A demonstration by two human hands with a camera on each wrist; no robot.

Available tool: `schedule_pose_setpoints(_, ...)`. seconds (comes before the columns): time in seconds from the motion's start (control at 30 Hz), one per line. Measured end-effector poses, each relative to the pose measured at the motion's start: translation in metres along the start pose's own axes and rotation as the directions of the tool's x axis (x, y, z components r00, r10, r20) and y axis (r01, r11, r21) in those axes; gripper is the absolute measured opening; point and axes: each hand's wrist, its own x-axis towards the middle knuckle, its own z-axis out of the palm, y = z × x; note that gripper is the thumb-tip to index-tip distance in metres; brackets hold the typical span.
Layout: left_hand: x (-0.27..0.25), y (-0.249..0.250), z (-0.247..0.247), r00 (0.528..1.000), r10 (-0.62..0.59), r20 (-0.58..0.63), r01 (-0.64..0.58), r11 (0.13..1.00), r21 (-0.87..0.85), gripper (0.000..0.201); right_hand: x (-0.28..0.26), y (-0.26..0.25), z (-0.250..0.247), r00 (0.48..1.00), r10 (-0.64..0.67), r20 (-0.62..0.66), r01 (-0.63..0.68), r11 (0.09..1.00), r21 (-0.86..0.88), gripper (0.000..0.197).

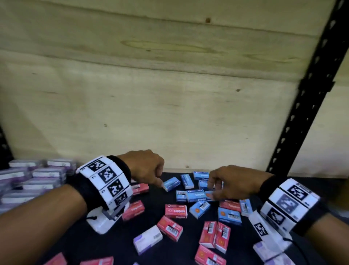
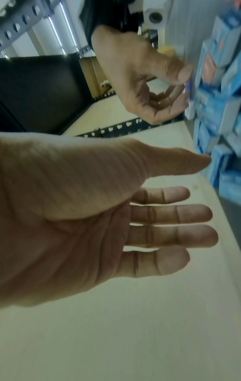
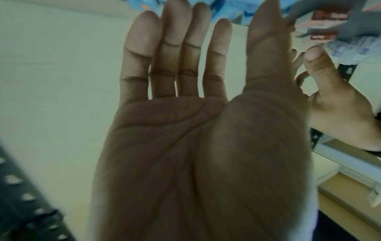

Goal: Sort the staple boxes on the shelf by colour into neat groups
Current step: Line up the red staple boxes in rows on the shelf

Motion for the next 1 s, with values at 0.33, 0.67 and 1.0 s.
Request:
schedule_pose_setpoints(0.33, -0.026, -0.114, 0.018, 0.935, -0.35, 0.054, 0.347, 0.936, 0.057, 0.042, 0.076, -0.082, -0.015, 0.987, -0.158, 0.018, 0.158, 0.987, -0.027, 0.028)
schedule_pose_setpoints(0.67, -0.009, -0.148, 0.034, 0.911, -0.397, 0.109, 0.389, 0.917, 0.089, 0.044, 0.142, -0.147, -0.015, 0.94, -0.328, 0.09, 0.339, 0.923, -0.18, 0.057)
schedule_pose_setpoints(1.0, -0.001, -0.152, 0.034, 0.911, -0.375, 0.171, 0.368, 0.927, 0.077, 0.051, 0.164, -0.165, -0.009, 0.93, -0.343, 0.136, 0.369, 0.866, -0.339, 0.051)
